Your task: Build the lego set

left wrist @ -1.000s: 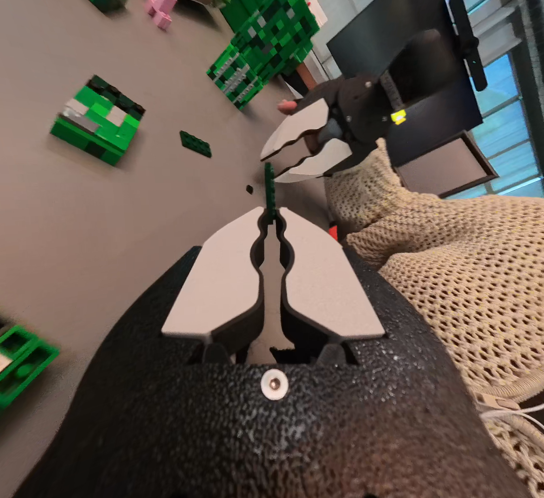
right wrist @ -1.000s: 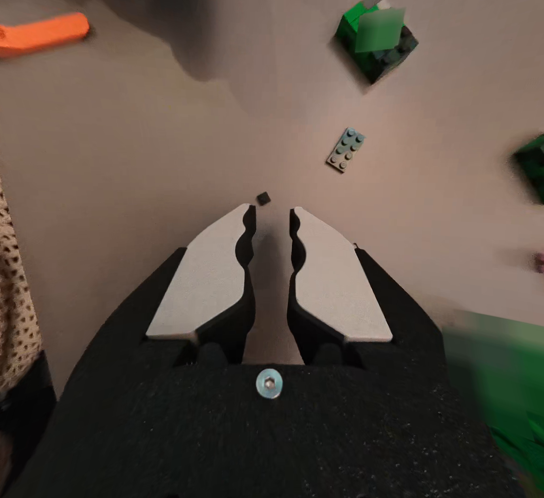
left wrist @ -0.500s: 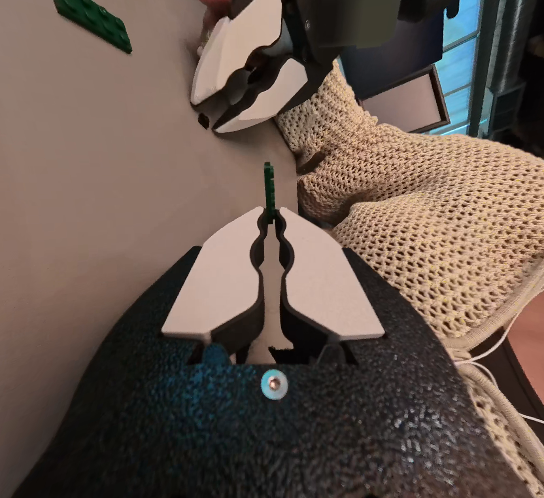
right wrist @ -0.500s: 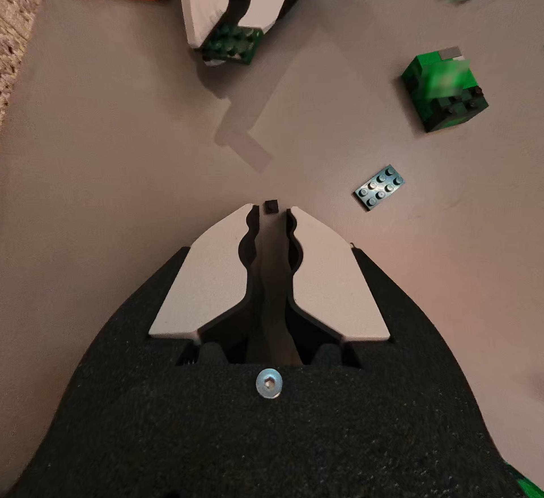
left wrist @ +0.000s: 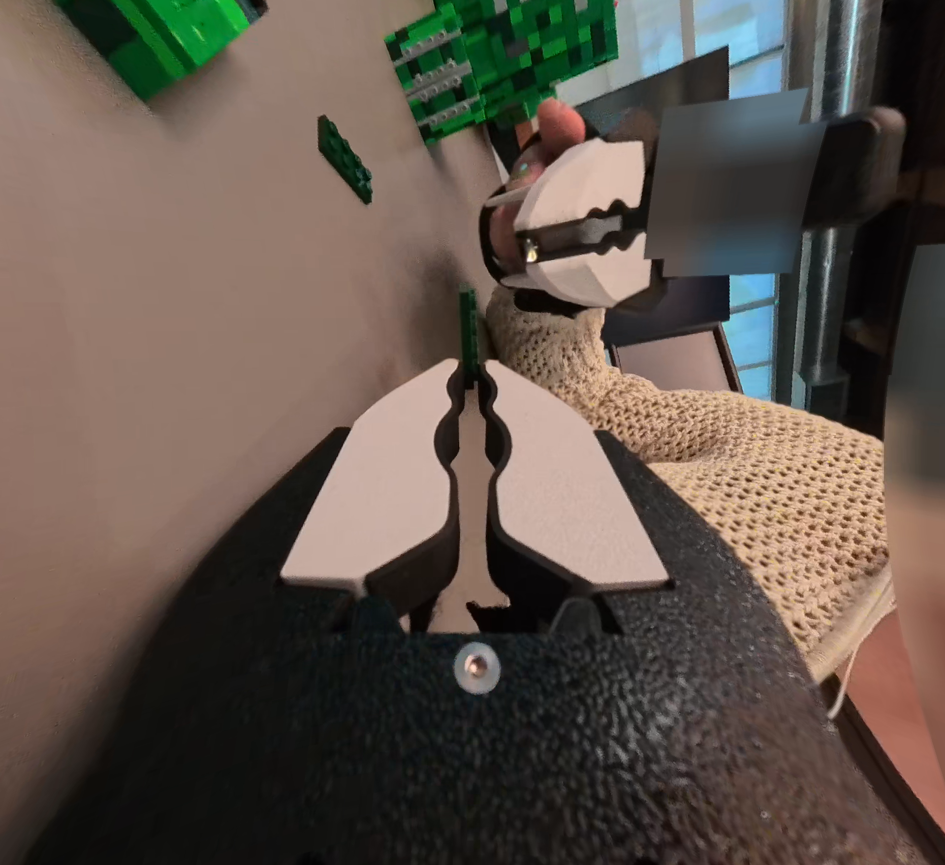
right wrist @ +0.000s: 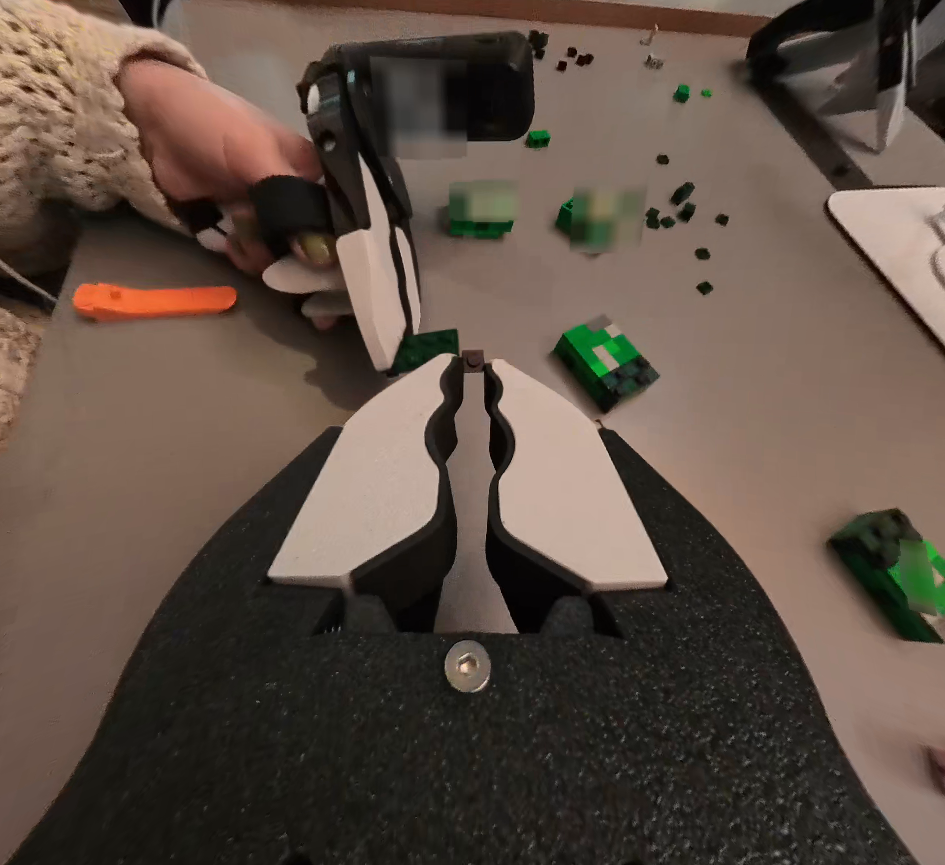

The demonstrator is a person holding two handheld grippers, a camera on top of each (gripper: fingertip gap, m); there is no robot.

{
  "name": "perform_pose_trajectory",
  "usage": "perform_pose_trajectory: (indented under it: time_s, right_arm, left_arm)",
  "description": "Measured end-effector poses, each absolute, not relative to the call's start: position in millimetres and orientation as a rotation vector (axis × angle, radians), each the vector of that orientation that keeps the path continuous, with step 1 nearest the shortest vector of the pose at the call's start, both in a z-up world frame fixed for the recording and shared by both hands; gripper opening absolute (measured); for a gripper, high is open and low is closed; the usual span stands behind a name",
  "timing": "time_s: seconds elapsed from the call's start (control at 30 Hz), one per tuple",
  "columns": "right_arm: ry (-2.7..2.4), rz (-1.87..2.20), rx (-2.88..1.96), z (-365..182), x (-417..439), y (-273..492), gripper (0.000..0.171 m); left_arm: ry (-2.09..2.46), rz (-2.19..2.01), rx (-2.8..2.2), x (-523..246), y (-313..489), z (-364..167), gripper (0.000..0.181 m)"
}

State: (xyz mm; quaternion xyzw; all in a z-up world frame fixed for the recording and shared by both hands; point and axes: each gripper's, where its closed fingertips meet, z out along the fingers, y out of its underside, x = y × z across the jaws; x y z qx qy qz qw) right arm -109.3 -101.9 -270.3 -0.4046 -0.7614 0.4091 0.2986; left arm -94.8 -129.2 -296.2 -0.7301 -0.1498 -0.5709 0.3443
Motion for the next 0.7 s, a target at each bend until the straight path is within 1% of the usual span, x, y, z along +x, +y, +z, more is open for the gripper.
perform_pose_trajectory:
  time_s: [0.2, 0.33, 0.7]
  right_arm:
    - [-2.107, 1.005, -1.013, -272, -117, -121, 0.008]
    - [-2.165, 0.938, -1.041, -284, -117, -122, 0.008]
    - [-2.164, 0.889, -1.039, -286, -120, -124, 0.008]
  left_arm:
    - [-0.444, -1.523, -1.855, -95, -131, -295, 0.004]
    - [-0.437, -1.516, -1.857, -94, -131, -295, 0.004]
    - [-0.421, -1.513, -1.859, -93, -132, -294, 0.004]
